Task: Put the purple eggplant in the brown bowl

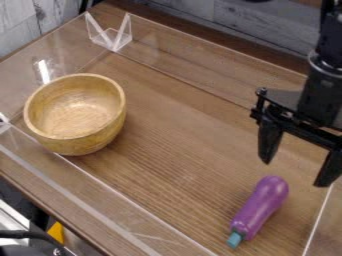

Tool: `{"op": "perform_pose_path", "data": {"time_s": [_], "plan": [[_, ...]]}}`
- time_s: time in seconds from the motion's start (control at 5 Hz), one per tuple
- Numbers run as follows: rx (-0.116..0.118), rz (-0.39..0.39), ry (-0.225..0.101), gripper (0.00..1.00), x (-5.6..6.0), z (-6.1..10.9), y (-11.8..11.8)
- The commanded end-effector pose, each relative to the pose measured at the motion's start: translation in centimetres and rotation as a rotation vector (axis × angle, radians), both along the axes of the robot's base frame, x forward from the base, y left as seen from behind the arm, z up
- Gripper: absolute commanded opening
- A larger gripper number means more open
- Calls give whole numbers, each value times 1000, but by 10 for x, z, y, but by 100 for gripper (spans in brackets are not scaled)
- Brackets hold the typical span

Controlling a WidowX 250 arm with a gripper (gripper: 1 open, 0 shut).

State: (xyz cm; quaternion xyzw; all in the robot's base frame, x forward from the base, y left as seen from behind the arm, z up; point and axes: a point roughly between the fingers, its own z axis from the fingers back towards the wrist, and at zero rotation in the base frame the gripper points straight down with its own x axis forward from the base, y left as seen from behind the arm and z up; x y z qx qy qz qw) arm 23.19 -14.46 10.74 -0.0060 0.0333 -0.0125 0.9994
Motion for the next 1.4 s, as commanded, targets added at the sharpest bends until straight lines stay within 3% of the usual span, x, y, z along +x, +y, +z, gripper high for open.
{"op": "perform_pose_path", "data": {"time_s": [0.0,0.4,0.6,1.0,1.2], "plan": [[-5,-19,-37,100,-1,-1,3],[22,-27,-70,100,-10,-26,20],[23,-15,-102,100,-13,-39,27],[6,-80,-163,100,8,-59,46],[-3,-88,-181,100,7,-62,46]]}}
